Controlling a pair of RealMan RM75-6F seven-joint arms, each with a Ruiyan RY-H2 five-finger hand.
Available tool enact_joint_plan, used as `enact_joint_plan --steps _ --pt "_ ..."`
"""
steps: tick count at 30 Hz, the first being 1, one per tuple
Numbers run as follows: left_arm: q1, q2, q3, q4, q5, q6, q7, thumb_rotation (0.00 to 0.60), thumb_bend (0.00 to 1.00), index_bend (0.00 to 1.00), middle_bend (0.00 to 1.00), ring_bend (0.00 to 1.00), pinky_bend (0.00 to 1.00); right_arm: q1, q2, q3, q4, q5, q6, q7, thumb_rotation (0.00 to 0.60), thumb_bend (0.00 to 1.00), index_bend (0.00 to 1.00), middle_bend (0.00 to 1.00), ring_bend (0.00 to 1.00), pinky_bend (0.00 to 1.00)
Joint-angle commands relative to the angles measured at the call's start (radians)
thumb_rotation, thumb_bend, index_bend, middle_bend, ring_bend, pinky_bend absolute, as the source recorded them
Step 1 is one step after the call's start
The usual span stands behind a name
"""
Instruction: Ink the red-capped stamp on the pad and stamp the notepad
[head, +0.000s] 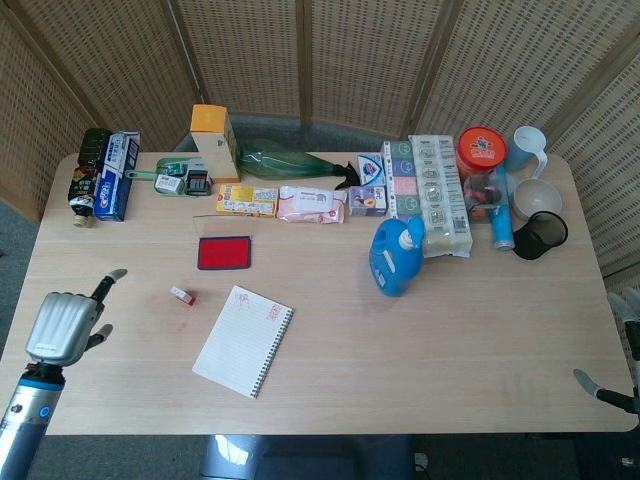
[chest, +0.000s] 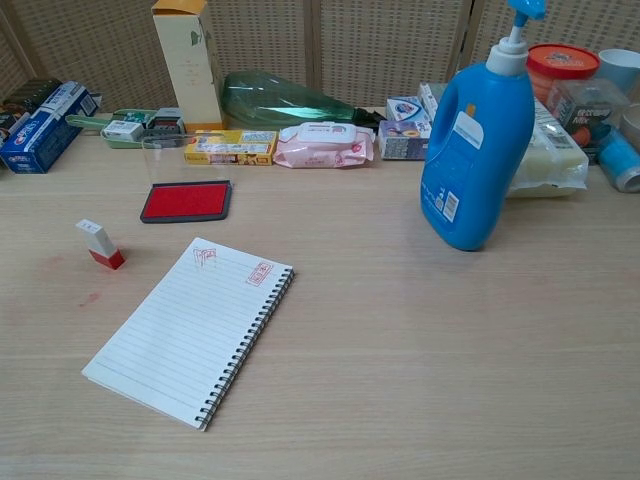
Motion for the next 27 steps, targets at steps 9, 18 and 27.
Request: enact_joint_plan --steps 9,18,27 --pt "-0.118 -0.140 -0.057 0.131 -0.131 -0.139 0.056 0.600 0.20 0.34 1.00 1.00 1.00 0.025 -0.013 0.014 0.009 0.046 -0.044 -0.026 0.600 0.07 0.07 0.01 0.00 0.00" --pt "-0.164 -0.227 -0.055 0.236 -0.202 -0.203 0.053 0.600 0.28 0.40 1.00 1.00 1.00 0.032 -0.023 0.012 0.006 0.050 -0.057 -0.049 0.600 0.07 0.07 0.01 0.00 0.00" --pt "-0.198 -0.267 -0.046 0.274 -0.239 -0.238 0.087 0.600 0.28 0.40 1.00 1.00 1.00 0.033 -0.023 0.011 0.008 0.050 -0.059 -0.046 0.600 0.07 0.07 0.01 0.00 0.00"
